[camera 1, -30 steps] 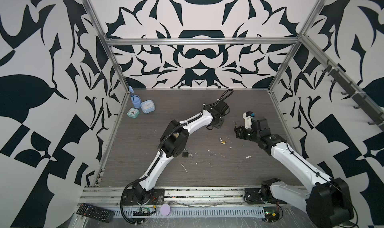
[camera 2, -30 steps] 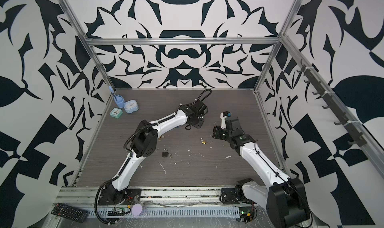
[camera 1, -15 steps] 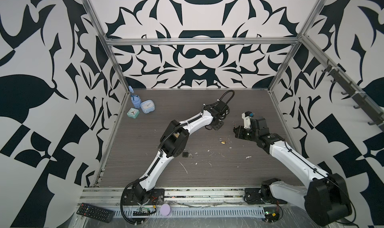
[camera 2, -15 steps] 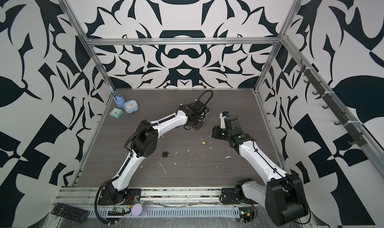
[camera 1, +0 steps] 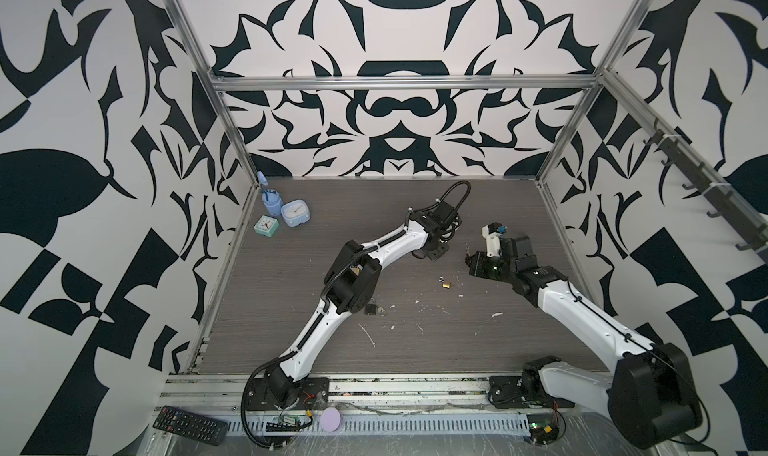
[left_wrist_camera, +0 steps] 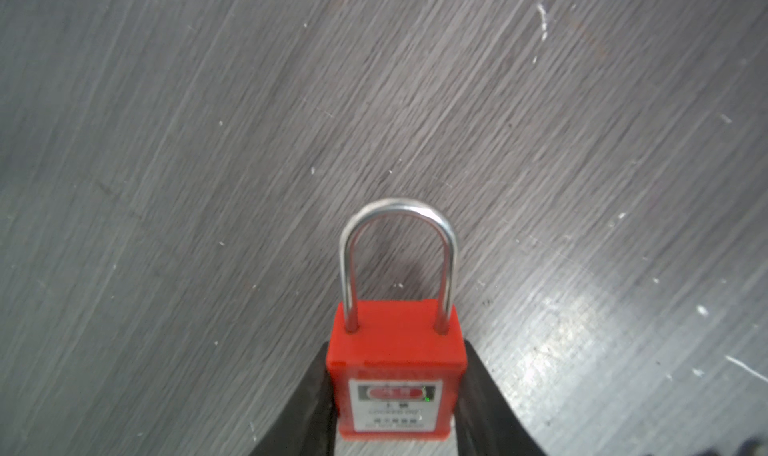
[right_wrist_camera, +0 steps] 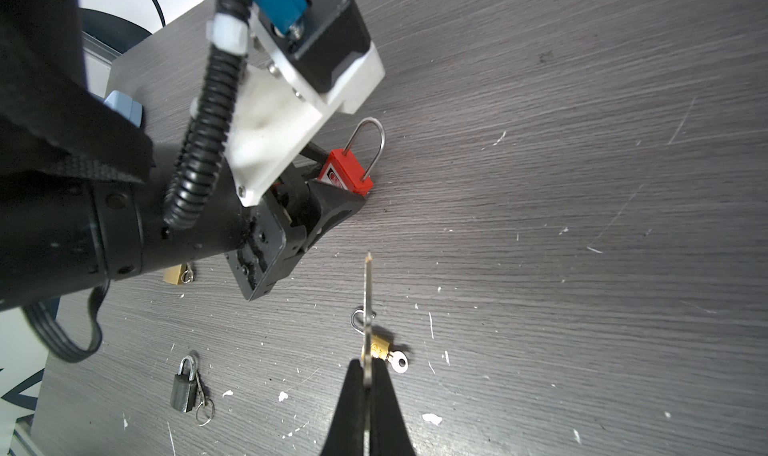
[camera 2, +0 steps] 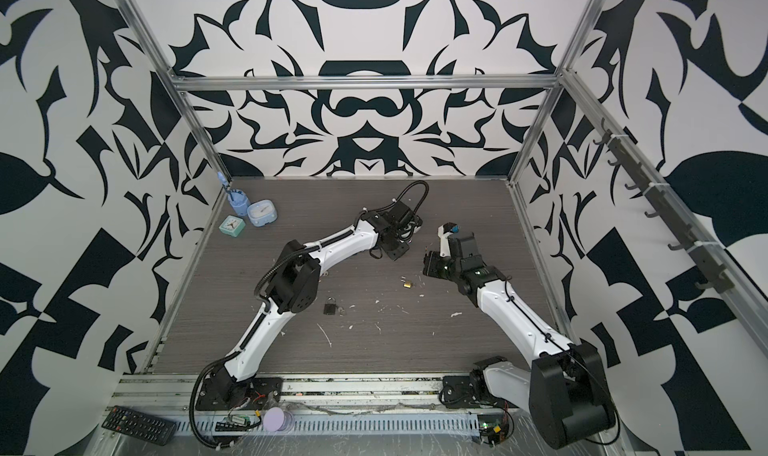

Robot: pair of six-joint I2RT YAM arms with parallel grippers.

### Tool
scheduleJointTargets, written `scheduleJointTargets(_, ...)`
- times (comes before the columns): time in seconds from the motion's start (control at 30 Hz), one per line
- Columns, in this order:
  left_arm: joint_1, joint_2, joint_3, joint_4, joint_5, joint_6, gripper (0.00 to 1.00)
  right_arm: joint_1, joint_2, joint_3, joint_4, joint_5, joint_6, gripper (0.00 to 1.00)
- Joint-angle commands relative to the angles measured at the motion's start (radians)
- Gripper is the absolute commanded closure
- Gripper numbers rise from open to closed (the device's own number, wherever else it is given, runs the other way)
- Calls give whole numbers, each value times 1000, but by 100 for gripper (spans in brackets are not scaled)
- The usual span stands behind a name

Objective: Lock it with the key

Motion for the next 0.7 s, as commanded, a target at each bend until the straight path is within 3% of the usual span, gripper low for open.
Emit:
scheduleJointTargets(0.0,6,19,8,-28,8,11,43,-6,-14,13,27,-4,0,100)
scheduleJointTargets(0.2,16,-51,-52,38,-23,-5,17,-6,-11,21,16,-7,2,100)
scheduleJointTargets(0.3,30,-131,-106,98,-45,-36,11,-9,-7,27,11,-19,9,100)
scheduleJointTargets(0.5,64,-486,-390,351,-100,-88,1,-11,8,34,19,-69,50,100)
scheduleJointTargets(0.67,89,-811,-663,501,-96,-94,1,-12,86,34,66,-122,109,100)
